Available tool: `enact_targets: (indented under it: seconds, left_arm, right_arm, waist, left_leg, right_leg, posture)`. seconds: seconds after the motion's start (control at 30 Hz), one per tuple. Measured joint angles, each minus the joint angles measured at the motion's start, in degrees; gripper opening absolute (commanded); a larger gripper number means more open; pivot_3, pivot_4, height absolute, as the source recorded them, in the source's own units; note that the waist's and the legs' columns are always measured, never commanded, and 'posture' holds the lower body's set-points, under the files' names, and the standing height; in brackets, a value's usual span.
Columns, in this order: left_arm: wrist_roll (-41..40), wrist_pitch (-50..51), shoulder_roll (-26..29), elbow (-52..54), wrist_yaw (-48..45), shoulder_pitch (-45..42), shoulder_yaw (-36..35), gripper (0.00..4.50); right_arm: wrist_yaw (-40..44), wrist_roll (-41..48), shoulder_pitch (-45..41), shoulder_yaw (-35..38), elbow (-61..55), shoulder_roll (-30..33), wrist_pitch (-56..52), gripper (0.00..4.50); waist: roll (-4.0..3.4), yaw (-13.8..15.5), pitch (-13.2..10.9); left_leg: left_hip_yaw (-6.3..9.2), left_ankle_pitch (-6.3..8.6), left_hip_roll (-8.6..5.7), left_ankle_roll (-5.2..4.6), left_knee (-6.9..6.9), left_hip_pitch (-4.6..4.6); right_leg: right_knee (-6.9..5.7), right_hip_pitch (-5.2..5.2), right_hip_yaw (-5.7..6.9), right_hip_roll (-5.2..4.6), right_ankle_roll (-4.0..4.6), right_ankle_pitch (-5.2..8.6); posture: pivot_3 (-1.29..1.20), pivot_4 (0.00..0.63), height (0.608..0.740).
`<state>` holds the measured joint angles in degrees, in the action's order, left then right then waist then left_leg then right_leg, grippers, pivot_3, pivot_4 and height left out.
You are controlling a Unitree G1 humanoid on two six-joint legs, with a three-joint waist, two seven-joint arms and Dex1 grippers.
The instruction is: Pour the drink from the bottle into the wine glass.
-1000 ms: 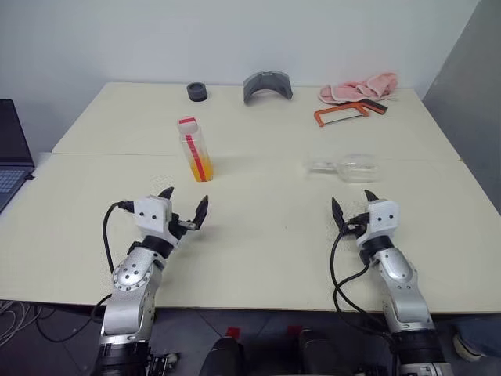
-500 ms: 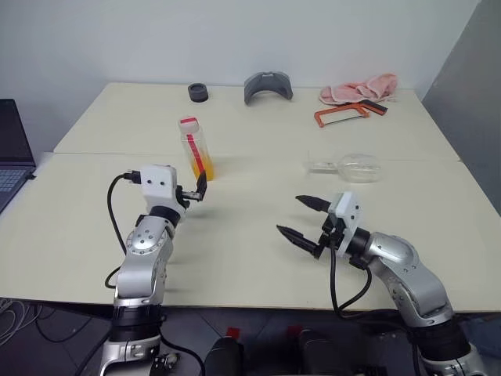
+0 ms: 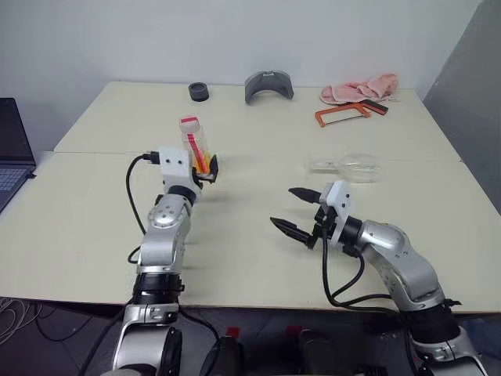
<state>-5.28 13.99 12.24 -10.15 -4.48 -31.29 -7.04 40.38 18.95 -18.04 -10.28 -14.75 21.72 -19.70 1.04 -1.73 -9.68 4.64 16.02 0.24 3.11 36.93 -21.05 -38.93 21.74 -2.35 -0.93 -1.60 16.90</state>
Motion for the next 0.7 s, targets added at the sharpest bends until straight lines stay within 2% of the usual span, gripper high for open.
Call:
enact_targets:
  seconds: [0.3,0.7]
  left_arm:
    - [1.2,-3.4,-0.5,-8.2,3.3,-6.7,-0.2,4.47]
    - [1.2,-3.7,-0.7,-15.4,6.4,-11.1,-1.4,4.47]
  right_arm:
    - [0.0,-0.2,-1.1,0.2,0.8,-0.2,0.4,4.50]
    - [1.3,2.7,-8.3,0.4,1.8,-1.6,-3.6,4.50]
  waist:
    - [0.06,0.0,0.0]
    - [0.09,0.0,-0.1]
  left_leg:
    - [0.16,-0.01,-0.49,0.01,0.00,-0.02]
    - [0.38,-0.05,-0.58,0.08,0.06,-0.34]
  right_leg:
    - [-0.02,0.03,0.00,-0.15,0.00,0.00]
    - [-0.03,0.31,0.05,-0.23,-0.02,-0.01]
  posture:
    - [0.00,0.150,0.740]
    - [0.00,0.150,0.740]
